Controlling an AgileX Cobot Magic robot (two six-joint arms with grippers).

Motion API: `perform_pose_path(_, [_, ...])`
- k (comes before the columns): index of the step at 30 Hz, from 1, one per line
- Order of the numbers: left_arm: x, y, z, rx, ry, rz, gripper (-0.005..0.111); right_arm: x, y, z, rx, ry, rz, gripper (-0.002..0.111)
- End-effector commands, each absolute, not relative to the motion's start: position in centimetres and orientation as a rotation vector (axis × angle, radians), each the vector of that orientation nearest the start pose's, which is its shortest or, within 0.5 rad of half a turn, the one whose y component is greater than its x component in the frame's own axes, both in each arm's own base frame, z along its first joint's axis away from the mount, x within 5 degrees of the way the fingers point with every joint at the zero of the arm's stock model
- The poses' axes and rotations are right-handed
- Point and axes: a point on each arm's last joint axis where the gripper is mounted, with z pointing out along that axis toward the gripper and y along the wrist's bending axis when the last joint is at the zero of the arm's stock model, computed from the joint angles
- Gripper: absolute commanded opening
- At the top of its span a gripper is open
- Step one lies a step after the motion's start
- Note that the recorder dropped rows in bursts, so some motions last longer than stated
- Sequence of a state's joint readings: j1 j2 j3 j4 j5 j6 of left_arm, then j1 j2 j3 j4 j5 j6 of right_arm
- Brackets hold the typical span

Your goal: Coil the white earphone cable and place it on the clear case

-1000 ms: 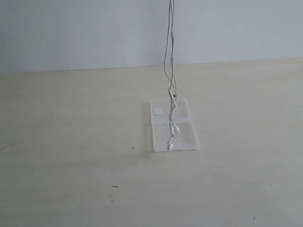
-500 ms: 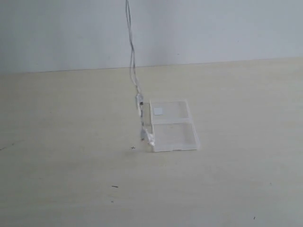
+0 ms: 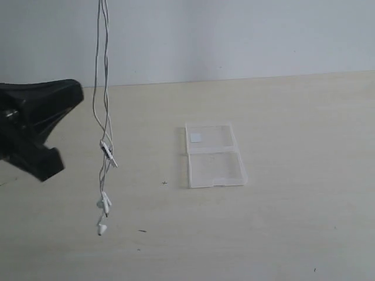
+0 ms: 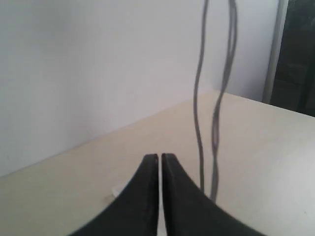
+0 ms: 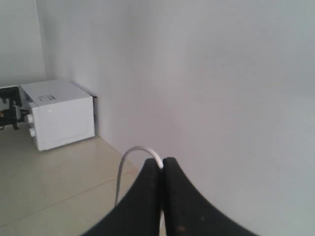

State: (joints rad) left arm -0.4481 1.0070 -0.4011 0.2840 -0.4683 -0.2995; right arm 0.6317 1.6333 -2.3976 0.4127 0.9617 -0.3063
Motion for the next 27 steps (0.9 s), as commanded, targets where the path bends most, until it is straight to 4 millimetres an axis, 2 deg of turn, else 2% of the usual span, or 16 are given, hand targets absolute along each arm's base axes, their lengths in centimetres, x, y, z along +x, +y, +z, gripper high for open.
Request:
perform_pose_path(1, [19.0,-10.6,26.6,0.402,1.657,-0.532,0.031,21.8,17.9,60.0,-0.735,1.575,0.561,0.0])
perform_pose_path(4, [19.1,-10.7,26.7,0.394,1.647,-0.541,0.054,21.7,17.4,60.1,-0.698,1.593,0.536,0.0])
perform_pose_path(6, [19.2,-10.8,27.1,0.379,1.629,-0.559,0.062,21.7,17.4,60.1,-0.698,1.592,0.538,0.0])
perform_pose_path(13, [19.6,-11.3,28.3,0.299,1.621,-0.664,0.062,21.6,17.5,60.1,-0.703,1.593,0.558,0.0])
perform_pose_path(19, [19.8,-13.1,28.9,0.463,1.587,-0.665,0.062,21.5,17.6,60.2,-0.708,1.592,0.583,0.0])
perform_pose_path(27, [21.2,-14.3,28.3,0.485,1.618,-0.666,0.062,21.4,17.7,60.2,-0.71,1.591,0.591,0.0])
